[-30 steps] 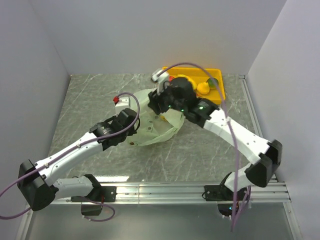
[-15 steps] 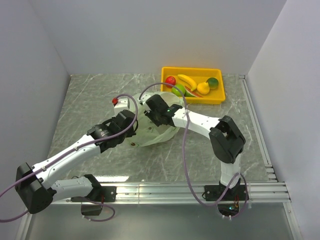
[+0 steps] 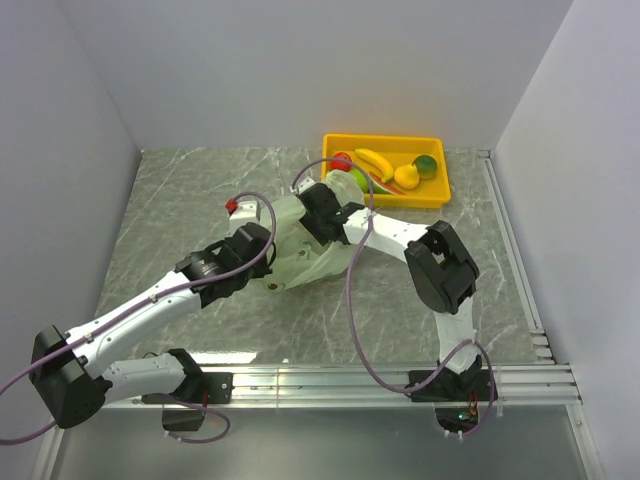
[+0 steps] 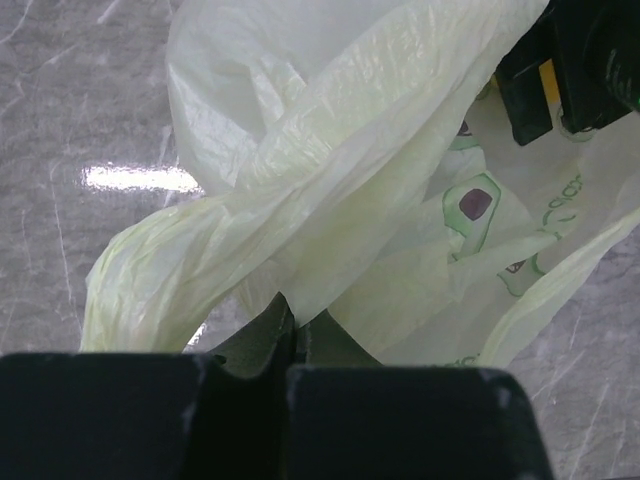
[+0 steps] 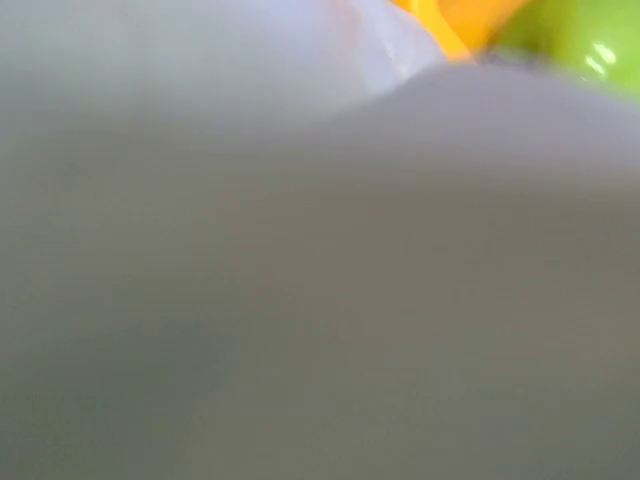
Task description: Untie the knot of the plastic bag and take out the fruit
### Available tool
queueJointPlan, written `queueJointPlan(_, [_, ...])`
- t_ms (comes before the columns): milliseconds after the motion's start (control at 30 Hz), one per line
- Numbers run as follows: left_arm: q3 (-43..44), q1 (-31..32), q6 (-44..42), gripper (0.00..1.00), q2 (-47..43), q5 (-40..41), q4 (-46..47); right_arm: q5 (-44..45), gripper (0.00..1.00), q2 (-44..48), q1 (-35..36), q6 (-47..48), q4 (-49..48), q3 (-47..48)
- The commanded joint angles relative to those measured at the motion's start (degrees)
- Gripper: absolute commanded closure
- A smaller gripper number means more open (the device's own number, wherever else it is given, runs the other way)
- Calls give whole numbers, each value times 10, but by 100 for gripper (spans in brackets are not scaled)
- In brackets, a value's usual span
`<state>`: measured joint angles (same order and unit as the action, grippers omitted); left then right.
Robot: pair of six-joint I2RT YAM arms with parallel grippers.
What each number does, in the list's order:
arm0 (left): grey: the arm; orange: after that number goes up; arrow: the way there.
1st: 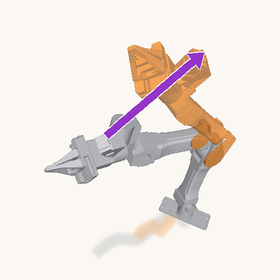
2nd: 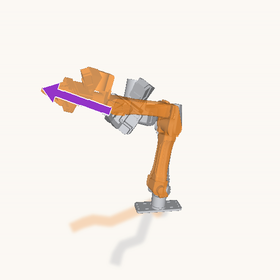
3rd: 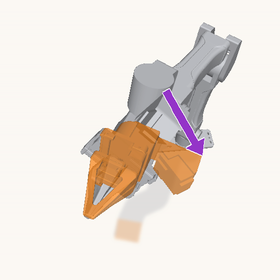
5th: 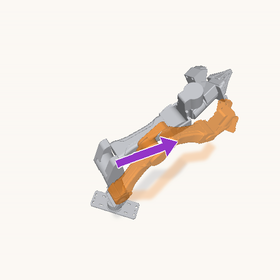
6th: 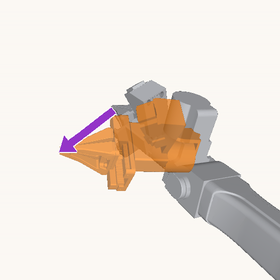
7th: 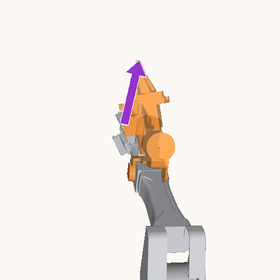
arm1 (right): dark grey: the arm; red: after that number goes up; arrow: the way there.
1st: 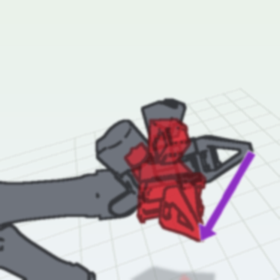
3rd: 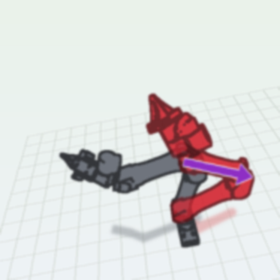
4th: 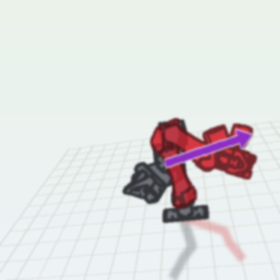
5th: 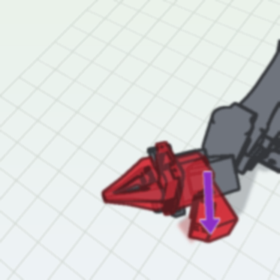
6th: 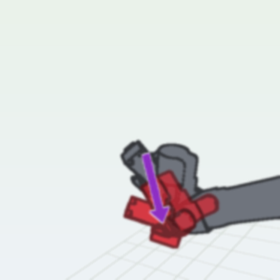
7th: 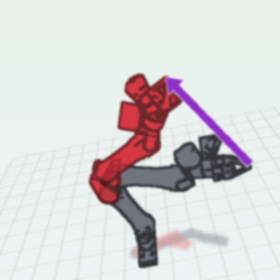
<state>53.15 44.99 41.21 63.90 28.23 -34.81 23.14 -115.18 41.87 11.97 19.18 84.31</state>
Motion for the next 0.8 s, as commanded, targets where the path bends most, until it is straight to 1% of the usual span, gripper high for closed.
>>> queueJointPlan(0, [-8,3,-2,98,-15,-10,15,38,25,-24,-21,-41,1,20])
queueJointPlan(100, [-16,3,4,98,-14,-12,15,17,25,-31,-40,-75,11,9])
queueJointPlan(233, [-33,3,12,98,-12,-22,26,24,24,-38,-48,-96,40,4])
queueJointPlan(300, [-38,4,14,98,-9,-30,32,-8,25,-37,-58,-116,59,7])
queueJointPlan(367, [-45,4,14,98,-5,-32,39,-27,30,-30,-64,-134,65,4])
queueJointPlan(400, [-45,5,15,98,-1,-32,40,-41,34,-24,-69,-143,64,-5])
queueJointPlan(433, [-47,4,15,98,1,-33,42,-69,46,-14,-71,-149,60,-11])
queueJointPlan(500, [-48,6,16,98,7,-34,46,-94,67,0,-73,-163,49,-27])
queueJointPlan(533, [-48,8,17,98,8,-34,47,-124,84,16,-72,-166,46,-33])
queueJointPlan(567, [-50,9,19,98,10,-33,47,-137,90,25,-73,-176,38,-39])
queueJointPlan(633, [-55,11,22,98,11,-31,52,-171,100,57,-72,-182,29,-56])
queueJointPlan(667, [-59,12,27,98,11,-30,54,-202,100,71,-72,-189,17,-61])
queueJointPlan(733, [-67,14,32,98,11,-28,60,-232,100,112,-72,-196,-1,-83])
queueJointPlan(767, [-71,16,34,98,11,-27,62,-276,100,126,-71,-205,-21,-91])
